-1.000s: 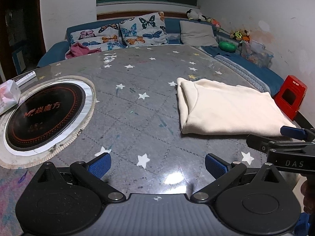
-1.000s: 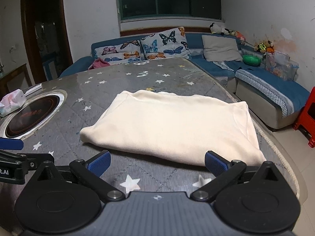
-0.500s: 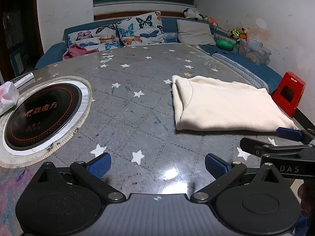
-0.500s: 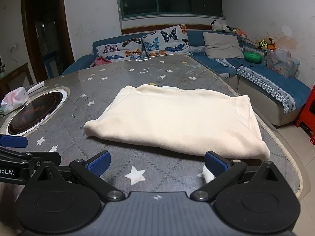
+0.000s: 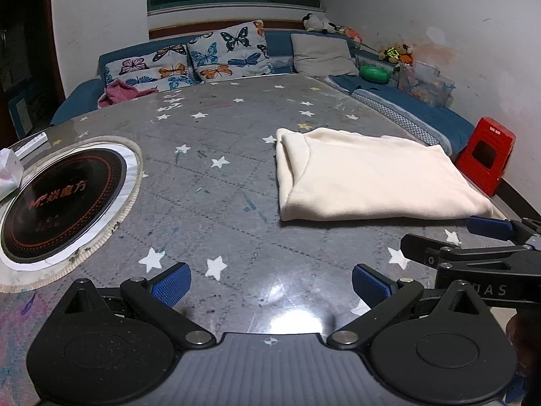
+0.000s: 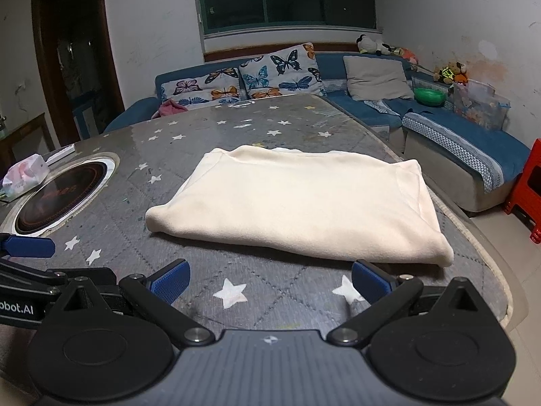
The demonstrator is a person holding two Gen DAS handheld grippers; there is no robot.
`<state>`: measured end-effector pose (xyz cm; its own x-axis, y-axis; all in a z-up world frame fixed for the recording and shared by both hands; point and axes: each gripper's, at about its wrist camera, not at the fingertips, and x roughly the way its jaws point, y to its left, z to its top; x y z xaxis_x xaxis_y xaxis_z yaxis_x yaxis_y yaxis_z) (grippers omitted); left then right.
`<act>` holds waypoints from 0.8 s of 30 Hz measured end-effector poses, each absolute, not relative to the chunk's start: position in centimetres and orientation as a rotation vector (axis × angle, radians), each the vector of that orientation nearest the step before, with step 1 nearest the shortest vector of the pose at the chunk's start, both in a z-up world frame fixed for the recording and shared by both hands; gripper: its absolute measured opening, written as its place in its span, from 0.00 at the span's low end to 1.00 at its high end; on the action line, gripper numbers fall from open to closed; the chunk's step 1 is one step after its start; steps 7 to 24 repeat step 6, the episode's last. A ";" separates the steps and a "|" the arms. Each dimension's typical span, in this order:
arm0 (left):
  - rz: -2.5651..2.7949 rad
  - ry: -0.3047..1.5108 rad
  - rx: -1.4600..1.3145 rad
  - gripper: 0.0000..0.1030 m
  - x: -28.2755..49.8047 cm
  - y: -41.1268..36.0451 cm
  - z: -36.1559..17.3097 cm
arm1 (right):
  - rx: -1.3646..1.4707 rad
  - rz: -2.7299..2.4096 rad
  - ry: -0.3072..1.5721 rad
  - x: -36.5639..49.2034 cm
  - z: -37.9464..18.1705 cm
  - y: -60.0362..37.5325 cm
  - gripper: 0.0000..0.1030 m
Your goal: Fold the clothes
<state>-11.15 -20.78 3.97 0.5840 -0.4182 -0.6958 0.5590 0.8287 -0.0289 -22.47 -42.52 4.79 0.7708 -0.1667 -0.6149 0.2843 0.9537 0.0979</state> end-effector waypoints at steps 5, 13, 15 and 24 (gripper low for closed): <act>-0.585 0.749 0.204 1.00 -11.4 -20.9 4.1 | 0.195 -0.251 0.641 -22.7 4.9 -42.6 1.00; -0.588 0.748 0.203 1.00 -11.4 -20.9 4.1 | 0.194 -0.250 0.641 -22.8 4.9 -42.6 1.00; -0.588 0.748 0.203 1.00 -11.4 -20.9 4.1 | 0.194 -0.250 0.641 -22.8 4.9 -42.6 1.00; -0.588 0.748 0.203 1.00 -11.4 -20.9 4.1 | 0.194 -0.250 0.641 -22.8 4.9 -42.6 1.00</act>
